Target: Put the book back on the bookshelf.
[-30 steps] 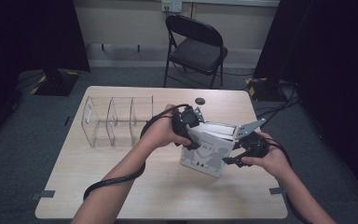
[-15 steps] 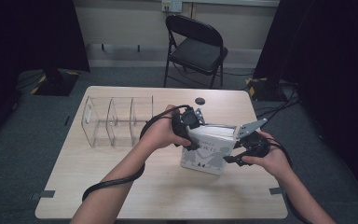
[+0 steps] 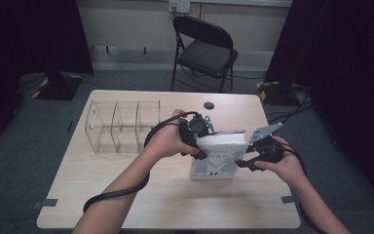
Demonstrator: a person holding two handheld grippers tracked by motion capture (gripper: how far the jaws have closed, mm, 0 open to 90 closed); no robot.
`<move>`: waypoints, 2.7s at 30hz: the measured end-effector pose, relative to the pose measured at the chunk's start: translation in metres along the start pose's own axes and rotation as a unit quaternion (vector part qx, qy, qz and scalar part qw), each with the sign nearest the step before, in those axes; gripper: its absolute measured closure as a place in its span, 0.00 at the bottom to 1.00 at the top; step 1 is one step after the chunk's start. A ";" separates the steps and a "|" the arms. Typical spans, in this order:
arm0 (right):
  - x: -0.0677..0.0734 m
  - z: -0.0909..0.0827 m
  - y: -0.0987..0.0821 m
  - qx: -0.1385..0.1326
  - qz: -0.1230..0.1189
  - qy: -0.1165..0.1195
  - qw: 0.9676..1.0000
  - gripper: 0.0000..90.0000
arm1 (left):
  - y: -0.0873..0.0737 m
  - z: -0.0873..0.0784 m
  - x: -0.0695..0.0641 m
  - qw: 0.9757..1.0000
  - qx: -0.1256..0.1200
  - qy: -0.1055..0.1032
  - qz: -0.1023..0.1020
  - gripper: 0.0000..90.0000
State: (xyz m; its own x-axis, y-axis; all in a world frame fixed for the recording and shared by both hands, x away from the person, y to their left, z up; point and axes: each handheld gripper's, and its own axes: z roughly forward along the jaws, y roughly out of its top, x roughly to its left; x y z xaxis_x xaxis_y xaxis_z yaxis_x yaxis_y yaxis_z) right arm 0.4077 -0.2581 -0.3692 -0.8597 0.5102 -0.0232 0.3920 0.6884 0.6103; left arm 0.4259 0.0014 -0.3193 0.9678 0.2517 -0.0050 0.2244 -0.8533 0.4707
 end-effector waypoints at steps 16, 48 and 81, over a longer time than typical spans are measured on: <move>-0.003 0.002 -0.001 -0.011 0.007 -0.009 1.000 0.42 | 0.007 -0.001 -0.011 0.999 0.031 0.007 -0.039 0.56; -0.004 0.005 -0.004 -0.028 0.010 0.000 1.000 0.42 | 0.044 0.019 -0.007 0.998 0.060 0.000 -0.011 0.52; -0.003 0.005 -0.006 -0.021 0.009 0.001 1.000 0.42 | 0.047 0.030 -0.005 0.998 0.055 -0.019 -0.037 0.51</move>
State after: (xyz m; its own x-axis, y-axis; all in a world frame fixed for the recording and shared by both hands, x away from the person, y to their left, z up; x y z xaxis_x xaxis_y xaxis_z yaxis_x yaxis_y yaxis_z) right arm 0.4092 -0.2615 -0.3768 -0.8534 0.5211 -0.0108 0.3933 0.6574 0.6427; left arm 0.4347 -0.0536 -0.3239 0.9512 0.3001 -0.0717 0.3049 -0.8781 0.3689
